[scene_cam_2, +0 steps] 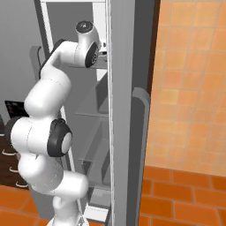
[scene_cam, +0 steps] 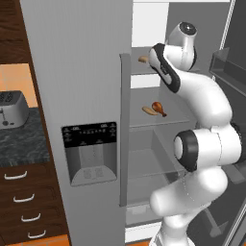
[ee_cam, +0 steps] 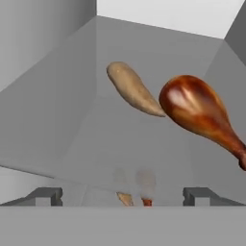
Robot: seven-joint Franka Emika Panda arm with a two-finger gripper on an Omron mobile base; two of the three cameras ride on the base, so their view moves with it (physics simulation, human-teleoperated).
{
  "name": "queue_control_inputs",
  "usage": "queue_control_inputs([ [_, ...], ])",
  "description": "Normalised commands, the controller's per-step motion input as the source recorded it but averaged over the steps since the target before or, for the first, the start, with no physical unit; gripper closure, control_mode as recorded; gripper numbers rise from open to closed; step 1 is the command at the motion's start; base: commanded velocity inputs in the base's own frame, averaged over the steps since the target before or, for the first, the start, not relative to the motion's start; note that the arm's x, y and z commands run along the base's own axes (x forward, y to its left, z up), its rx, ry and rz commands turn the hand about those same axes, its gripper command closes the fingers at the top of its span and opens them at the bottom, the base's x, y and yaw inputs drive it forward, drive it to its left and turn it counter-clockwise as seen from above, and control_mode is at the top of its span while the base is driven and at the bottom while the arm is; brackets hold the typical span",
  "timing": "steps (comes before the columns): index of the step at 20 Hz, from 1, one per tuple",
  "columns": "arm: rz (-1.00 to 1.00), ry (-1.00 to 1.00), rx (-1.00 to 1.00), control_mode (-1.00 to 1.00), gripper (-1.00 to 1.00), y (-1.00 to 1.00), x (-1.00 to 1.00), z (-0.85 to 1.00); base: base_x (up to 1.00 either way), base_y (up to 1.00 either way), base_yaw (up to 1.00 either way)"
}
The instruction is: Place one sweet potato and one chicken drumstick in each tupperware on the nearby counter, to pack two identical lunches.
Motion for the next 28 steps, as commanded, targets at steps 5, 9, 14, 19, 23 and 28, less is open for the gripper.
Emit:
queue_control_inputs([
  [5,0.03,0.02,0.0,-1.0,-1.0,0.0,0.66,-0.08,0.0,0.0,0.0],
  [9,0.01,-0.04,0.0,-1.0,-1.0,0.0,0.46,-0.13,0.0,0.0,0.0],
  [14,0.0,-0.03,0.0,-1.0,-1.0,0.06,0.44,-0.18,0.0,0.0,0.0],
  [19,0.0,-0.01,0.0,-1.0,-1.0,0.11,0.45,-0.11,0.0,0.0,0.0],
  [23,0.0,0.0,0.0,-1.0,-1.0,0.02,0.18,-0.13,0.0,0.0,0.0],
  [28,0.0,0.0,0.0,-1.0,-1.0,0.0,0.14,-0.21,0.0,0.0,0.0],
])
